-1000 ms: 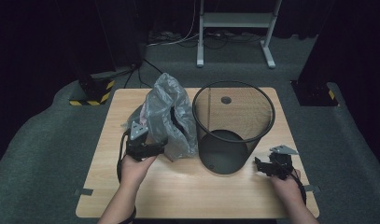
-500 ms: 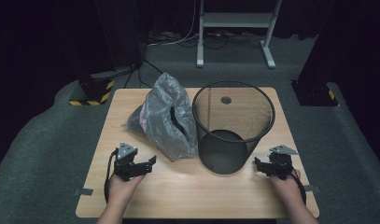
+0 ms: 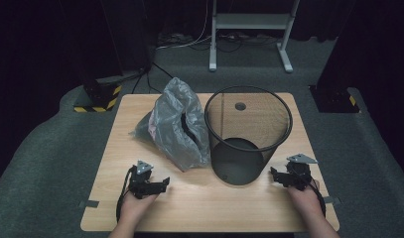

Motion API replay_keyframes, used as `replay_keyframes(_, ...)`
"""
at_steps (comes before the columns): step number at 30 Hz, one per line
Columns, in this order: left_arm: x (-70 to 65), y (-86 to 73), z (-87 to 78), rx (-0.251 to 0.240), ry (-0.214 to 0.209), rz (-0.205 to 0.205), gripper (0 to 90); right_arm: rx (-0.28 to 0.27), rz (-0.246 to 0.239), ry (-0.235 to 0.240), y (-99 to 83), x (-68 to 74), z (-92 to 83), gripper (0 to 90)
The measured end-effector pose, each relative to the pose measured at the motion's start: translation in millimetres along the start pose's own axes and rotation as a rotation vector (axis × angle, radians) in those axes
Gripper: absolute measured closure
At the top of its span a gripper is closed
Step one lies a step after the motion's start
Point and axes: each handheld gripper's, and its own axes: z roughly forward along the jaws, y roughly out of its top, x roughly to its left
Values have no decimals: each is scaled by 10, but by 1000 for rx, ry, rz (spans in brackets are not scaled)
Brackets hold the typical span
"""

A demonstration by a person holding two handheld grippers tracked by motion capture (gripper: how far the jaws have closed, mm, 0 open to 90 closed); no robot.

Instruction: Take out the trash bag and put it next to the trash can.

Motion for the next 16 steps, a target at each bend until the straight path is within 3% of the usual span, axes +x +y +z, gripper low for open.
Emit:
replay_keyframes(1, -17, -13, 43, 9, 4, 1, 144, 0, 0, 0, 0, 0, 0, 160)
replay_keyframes(2, -44, -28, 76, -9, 17, 22, 117, 0, 0, 1, 0, 0, 0, 161)
replay_keyframes(4, -113, -25, 137, 1, 54, 80, 66, 0, -1, 1, 0, 2, 0, 161)
replay_keyframes(5, -146, -29, 175, -6, 53, 89, 23, 0, -1, 1, 0, 3, 0, 161)
replay_keyframes(16, -196, 29, 234, -5, 46, 101, 0, 3, 8, 6, 1, 3, 3, 160)
